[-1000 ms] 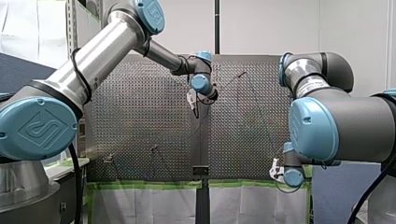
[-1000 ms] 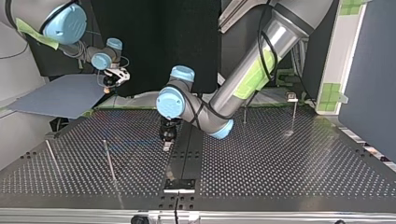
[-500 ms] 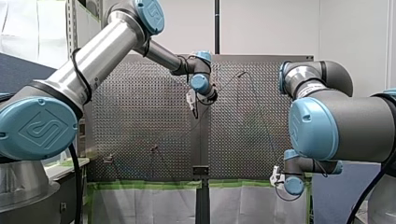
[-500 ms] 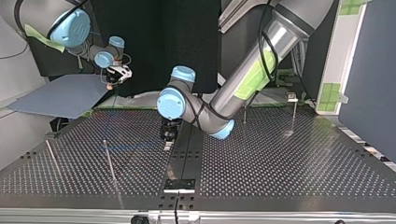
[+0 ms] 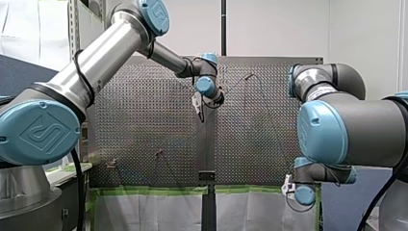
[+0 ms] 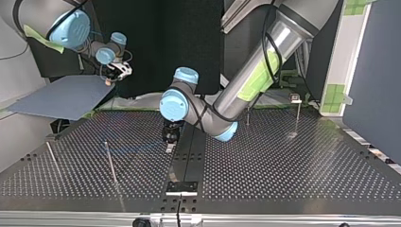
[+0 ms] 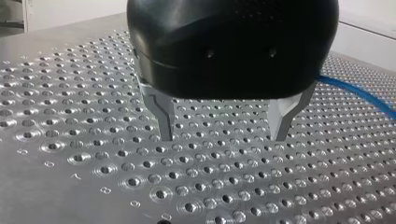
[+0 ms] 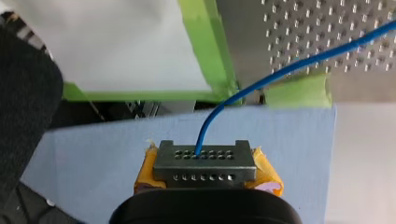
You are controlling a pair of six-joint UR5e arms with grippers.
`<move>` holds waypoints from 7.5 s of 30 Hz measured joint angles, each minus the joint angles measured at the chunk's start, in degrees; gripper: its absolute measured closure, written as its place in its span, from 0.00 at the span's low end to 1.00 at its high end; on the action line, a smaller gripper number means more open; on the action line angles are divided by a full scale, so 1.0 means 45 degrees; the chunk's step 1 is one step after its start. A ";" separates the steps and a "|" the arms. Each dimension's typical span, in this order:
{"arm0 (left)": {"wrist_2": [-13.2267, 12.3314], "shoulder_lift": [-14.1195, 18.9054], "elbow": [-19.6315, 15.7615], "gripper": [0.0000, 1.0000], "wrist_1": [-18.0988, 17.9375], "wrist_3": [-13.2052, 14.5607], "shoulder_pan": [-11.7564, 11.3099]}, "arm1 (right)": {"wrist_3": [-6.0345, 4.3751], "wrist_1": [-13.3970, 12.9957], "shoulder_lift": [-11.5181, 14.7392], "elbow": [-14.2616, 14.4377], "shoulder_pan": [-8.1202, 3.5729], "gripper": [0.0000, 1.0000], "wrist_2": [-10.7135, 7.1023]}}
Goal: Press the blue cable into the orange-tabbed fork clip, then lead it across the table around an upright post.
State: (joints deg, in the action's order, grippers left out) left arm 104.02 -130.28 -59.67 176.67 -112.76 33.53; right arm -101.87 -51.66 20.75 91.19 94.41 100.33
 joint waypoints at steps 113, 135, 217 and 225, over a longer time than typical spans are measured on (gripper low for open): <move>-0.4205 0.0743 0.0000 0.02 0.2202 -0.1285 -0.0036 | 0.0819 -0.4264 0.0224 0.1740 0.0359 1.00 -0.2411; -0.6099 0.1383 -0.0002 0.02 0.2573 0.0226 0.1517 | 0.0692 -0.4135 0.0224 0.1738 0.0362 1.00 -0.2445; -0.1232 0.3416 -0.0006 0.02 0.4351 0.1342 0.0551 | 0.0568 -0.4089 0.0224 0.1720 0.0555 1.00 -0.2547; -0.1253 0.3415 -0.0006 0.02 0.4355 0.1366 0.0548 | 0.0567 -0.4088 0.0224 0.1720 0.0555 1.00 -0.2548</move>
State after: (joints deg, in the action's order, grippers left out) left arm 98.38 -114.92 -59.70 196.27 -106.61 35.99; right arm -99.32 -70.06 21.76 98.93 96.90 88.87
